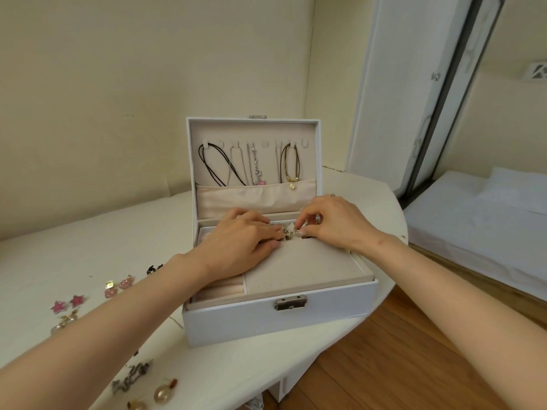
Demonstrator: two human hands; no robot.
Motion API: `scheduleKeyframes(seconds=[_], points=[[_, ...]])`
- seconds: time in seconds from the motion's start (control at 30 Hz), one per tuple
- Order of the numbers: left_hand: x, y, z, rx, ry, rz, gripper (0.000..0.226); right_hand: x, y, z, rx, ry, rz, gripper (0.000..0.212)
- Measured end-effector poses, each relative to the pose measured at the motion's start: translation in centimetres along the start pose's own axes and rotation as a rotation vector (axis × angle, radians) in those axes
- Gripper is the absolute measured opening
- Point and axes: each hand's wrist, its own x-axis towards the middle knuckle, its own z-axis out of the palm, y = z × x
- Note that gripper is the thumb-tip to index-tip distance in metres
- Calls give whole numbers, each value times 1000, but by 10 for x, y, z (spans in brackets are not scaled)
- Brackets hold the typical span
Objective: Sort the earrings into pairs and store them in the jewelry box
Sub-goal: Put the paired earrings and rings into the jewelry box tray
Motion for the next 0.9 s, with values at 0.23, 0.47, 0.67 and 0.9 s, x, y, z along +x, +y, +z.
scheduleKeyframes(seconds=[0.23, 0.47, 0.67, 0.9], points=[[-2, 1, -1, -18, 14, 1, 66, 0, 2, -6, 123, 56, 40, 7], [-2, 4, -4, -32, 5, -14, 71, -5, 3, -7, 116, -40, 5, 15], [-3, 5, -5, -28, 0, -15, 73, -5, 3, -8, 149, 6, 34, 20], [-3, 4, -4, -36, 15, -7, 69, -3, -1, -5, 131, -64, 41, 25]])
